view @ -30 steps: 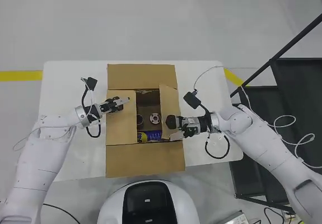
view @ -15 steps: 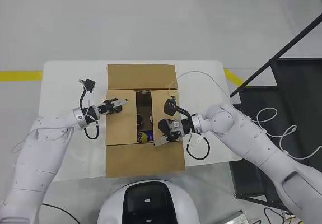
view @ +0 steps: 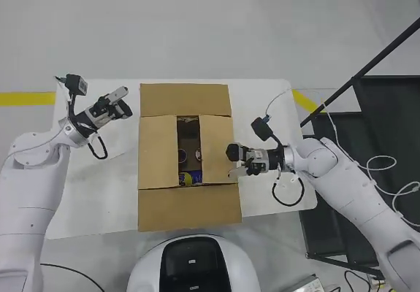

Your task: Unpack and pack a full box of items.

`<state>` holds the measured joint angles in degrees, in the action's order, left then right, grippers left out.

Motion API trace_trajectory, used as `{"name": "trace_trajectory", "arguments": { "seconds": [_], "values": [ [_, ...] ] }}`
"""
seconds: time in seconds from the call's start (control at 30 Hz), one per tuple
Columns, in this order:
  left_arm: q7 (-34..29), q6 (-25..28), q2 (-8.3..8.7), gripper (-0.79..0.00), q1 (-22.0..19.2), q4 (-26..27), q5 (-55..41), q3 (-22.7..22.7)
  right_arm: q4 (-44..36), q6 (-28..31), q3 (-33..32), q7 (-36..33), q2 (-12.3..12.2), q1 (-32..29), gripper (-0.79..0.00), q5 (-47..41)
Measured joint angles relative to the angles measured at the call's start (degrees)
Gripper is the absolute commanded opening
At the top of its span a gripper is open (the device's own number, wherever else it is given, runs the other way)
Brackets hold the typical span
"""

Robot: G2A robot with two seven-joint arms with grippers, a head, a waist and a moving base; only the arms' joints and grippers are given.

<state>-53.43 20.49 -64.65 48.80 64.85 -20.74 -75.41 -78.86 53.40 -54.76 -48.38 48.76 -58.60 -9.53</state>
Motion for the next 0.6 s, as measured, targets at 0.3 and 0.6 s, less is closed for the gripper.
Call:
{"name": "trace_trajectory", "arguments": {
  "seconds": [0.3, 0.6],
  "values": [
    [4.09, 1.2, -1.57, 0.0, -9.24, -13.35, 0.85, 3.77, 1.9, -3.44, -5.07, -4.18, -2.96, -11.08, 0.0, -3.79],
    [2.51, 2.51, -2.81, 0.0, -12.06, -19.8, -3.16, 5.71, 1.62, -3.49, -4.69, -4.99, -2.95, -11.56, 0.0, -4.32]
  ]
}}
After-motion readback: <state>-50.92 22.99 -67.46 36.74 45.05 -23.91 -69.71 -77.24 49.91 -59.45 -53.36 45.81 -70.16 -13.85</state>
